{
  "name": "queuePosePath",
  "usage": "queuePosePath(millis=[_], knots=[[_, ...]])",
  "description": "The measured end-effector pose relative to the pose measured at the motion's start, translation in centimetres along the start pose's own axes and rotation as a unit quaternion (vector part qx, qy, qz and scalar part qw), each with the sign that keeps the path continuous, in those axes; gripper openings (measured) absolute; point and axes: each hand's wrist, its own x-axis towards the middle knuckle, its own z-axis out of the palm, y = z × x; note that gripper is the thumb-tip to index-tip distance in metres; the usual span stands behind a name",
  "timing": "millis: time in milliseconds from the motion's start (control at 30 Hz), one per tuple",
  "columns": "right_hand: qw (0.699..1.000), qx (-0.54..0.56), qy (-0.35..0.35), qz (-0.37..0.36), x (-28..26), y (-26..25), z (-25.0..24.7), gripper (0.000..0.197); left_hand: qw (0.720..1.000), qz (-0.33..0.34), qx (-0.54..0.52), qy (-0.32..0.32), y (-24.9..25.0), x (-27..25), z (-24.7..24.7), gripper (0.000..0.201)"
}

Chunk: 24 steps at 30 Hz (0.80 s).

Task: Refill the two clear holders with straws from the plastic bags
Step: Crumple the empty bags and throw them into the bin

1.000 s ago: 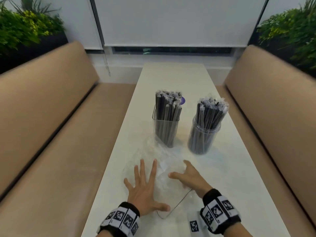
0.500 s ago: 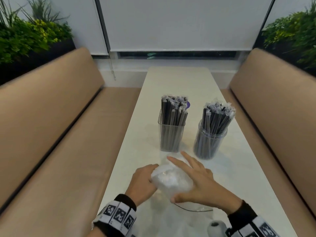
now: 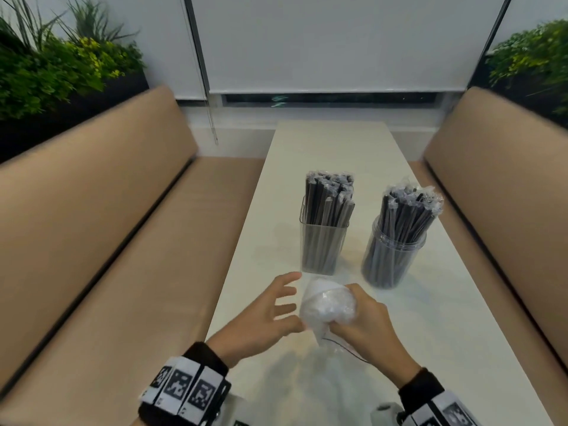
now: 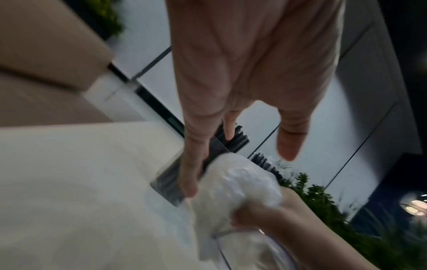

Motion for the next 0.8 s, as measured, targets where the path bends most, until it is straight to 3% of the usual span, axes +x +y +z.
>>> queuePosePath(millis=[67,100,200,267,367,433,500,600,667,700,800], knots=[[0.999,-0.01,0.001,-0.044,-0.4,-1.0,1.5,0.027,1.0,0.024,0.001,-0.016,0.2,-0.6,1.2,0.085],[0.998,-0.017,-0.001,-0.065,-0.7,-1.5,2.3,0.025,0.998,0.049,0.027,0.01,-0.2,-0.7,2.0,0.084],[0.998,0.019,0.015,-0.052,-1.6,-2.9,4.3,0.023,0.979,0.093,0.016,0.181,-1.4,-0.9,3.2,0.057],[0.99,0.138,-0.014,-0.026,-2.5,-2.9,4.7,0.031,0.966,0.103,-0.036,0.234,-1.9,-1.4,2.7,0.046],[0.918,0.382,-0.106,-0.009,-4.6,-2.6,5.4,0.064,0.943,0.098,-0.197,0.25,-2.1,-2.8,1.5,0.036],[0.876,0.464,-0.132,0.012,-5.5,-2.7,6.2,0.075,0.929,0.08,-0.266,0.247,-2.1,-3.6,1.2,0.039],[0.857,0.496,-0.139,0.019,-6.0,-3.3,6.8,0.073,0.913,0.064,-0.329,0.232,-2.0,-4.6,1.2,0.038],[0.866,0.477,-0.151,0.005,-6.3,-4.4,6.8,0.048,0.896,0.051,-0.397,0.191,-1.8,-6.0,1.2,0.03],[0.878,0.456,-0.145,0.003,-6.6,-4.7,6.7,0.035,0.905,0.035,-0.376,0.196,-2.2,-6.8,1.4,0.027],[0.887,0.441,-0.137,0.0,-6.8,-4.7,6.7,0.03,0.911,0.024,-0.356,0.204,-2.6,-7.2,1.3,0.032],[0.914,0.389,-0.117,-0.014,-7.4,-5.3,7.1,0.02,0.938,-0.016,-0.285,0.196,-4.3,-9.5,0.7,0.075]])
